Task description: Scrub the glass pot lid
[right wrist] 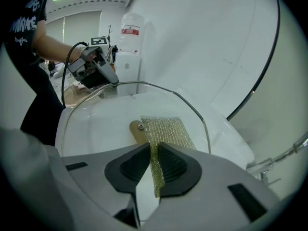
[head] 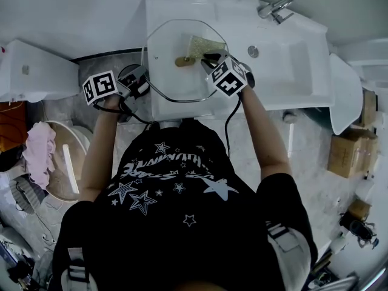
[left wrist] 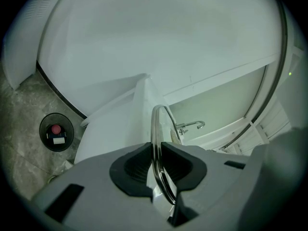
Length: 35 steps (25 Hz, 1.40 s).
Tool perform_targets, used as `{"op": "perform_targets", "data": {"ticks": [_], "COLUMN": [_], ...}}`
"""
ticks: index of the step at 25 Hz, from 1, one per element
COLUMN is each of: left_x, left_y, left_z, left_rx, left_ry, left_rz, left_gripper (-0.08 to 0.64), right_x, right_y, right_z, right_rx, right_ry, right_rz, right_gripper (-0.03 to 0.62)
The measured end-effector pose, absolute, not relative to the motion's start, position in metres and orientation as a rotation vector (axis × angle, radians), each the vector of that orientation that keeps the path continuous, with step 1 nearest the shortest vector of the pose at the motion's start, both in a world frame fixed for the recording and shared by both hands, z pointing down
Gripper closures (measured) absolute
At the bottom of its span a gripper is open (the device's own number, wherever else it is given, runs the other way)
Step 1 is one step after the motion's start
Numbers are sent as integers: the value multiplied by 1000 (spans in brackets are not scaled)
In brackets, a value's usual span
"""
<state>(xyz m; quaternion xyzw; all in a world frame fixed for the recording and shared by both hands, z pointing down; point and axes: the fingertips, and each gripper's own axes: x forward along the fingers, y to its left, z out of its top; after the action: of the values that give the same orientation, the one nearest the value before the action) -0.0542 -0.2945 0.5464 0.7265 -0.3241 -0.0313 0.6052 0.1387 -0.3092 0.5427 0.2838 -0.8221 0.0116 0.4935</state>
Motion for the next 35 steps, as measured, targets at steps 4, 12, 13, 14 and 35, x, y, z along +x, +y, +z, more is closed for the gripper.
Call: {"op": "perform_targets", "data": {"ticks": [4,12,13,14,35], "left_x": [-55,-54,-54,-54,-50], "left_y": [-296,-293,-293,-293,-289], "left_z": [548,547,547,547,551], "left_rx": [1685,1694,1696,1698,1739], "left_ry": [-735,-706,-704,-703,-614], "left_rz": [-61,-49,-48,-45,35], "left_gripper": [491,491,491,491,491], "right_x": [139,131,130,128,66], "right_y": [-301,-273,-270,-267,-208], "right_z": [543,540,540,541,537], "right_rx": [736,824,833,842,1043], "right_ry": [-1980,-1978,-1978,-1978,-2055], "right_rz": [84,216,231,245,535], "right_gripper": [534,534,534,534,534]}}
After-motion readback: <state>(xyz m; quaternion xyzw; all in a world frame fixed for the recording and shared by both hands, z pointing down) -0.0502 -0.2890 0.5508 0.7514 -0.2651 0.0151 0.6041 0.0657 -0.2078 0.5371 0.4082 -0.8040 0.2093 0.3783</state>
